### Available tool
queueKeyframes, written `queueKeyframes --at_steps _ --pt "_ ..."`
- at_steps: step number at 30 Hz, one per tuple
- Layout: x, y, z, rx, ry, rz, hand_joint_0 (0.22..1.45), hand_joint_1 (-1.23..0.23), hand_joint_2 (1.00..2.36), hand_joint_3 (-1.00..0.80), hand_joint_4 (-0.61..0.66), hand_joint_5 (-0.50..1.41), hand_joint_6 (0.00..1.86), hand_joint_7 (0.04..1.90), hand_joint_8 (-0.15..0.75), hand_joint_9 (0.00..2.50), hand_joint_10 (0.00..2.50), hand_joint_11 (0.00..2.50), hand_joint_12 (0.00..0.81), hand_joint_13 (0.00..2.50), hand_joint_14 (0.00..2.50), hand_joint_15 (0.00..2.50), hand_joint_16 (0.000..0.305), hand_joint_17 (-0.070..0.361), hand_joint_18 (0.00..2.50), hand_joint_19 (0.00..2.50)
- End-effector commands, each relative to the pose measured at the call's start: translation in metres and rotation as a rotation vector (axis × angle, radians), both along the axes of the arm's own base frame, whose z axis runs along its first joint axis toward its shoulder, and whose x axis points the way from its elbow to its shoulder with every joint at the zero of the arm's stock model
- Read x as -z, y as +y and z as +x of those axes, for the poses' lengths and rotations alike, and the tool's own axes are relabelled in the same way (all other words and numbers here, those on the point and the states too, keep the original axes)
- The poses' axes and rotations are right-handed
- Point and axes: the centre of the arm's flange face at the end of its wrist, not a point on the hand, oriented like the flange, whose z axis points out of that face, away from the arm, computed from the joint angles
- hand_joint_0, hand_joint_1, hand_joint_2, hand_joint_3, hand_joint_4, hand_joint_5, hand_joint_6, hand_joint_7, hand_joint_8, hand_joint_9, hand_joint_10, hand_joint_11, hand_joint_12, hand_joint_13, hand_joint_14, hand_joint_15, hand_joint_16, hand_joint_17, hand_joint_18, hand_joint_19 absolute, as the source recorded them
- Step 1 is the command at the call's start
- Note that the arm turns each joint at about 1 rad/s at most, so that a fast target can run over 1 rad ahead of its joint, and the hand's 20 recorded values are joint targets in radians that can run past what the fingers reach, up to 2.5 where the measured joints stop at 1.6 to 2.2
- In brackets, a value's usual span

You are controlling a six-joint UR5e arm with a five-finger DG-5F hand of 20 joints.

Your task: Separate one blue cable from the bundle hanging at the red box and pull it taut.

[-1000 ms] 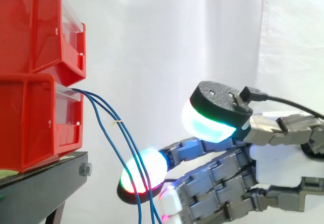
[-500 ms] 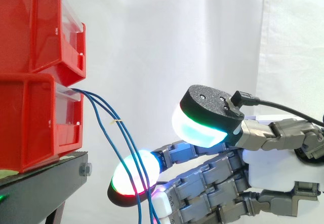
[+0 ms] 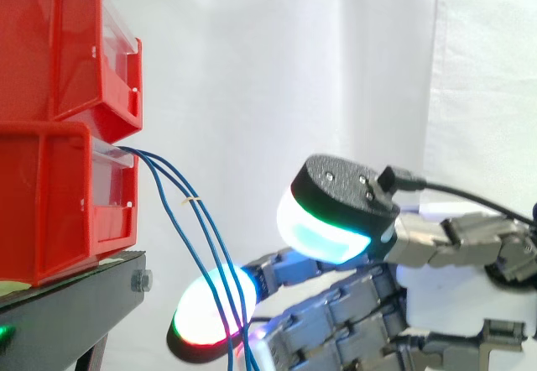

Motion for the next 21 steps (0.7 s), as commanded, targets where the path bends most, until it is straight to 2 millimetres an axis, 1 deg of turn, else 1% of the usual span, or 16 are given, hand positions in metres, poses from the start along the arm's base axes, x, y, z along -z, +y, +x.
queueKeyframes --at_steps 1,7,9,10,12,17,21 --pt "0.001 0.004 0.009 -0.016 -0.016 0.014 0.6 -0.73 1.0 -0.5 0.26 -0.15 0.5 0.82 0.319 0.91 0.01 0.42 0.331 0.81 0.01 0.33 0.031 0.07 0.66 0.35" --pt "-0.003 0.005 0.012 -0.018 -0.02 0.006 0.6 -0.73 1.0 -0.5 0.26 -0.15 0.5 0.82 0.32 0.91 0.01 0.43 0.329 0.81 0.01 0.33 0.031 0.07 0.66 0.35" --pt "-0.002 0.006 0.012 -0.021 -0.021 0.007 0.6 -0.73 1.0 -0.5 0.25 -0.15 0.5 0.82 0.317 0.91 0.01 0.42 0.329 0.81 0.01 0.33 0.031 0.07 0.66 0.35" --pt "0.004 0.006 0.014 -0.023 -0.018 0.009 0.61 -0.72 1.0 -0.5 0.26 -0.15 0.5 0.82 0.32 0.91 0.01 0.43 0.329 0.81 0.01 0.33 0.031 0.07 0.66 0.35" --pt "0.003 0.008 0.016 -0.034 -0.024 0.014 0.61 -0.72 1.0 -0.5 0.26 -0.15 0.5 0.83 0.321 0.91 0.01 0.43 0.328 0.81 0.01 0.33 0.031 0.069 0.66 0.35" --pt "0.0 0.016 0.017 -0.054 -0.036 0.02 0.62 -0.71 1.0 -0.46 0.26 -0.15 0.5 0.85 0.32 0.93 0.01 0.44 0.323 0.82 0.01 0.33 0.031 0.069 0.66 0.36" --pt "-0.001 0.018 0.018 -0.056 -0.042 0.021 0.64 -0.68 1.01 -0.42 0.26 -0.14 0.5 0.87 0.32 0.94 0.01 0.46 0.323 0.83 0.01 0.33 0.03 0.068 0.67 0.36"
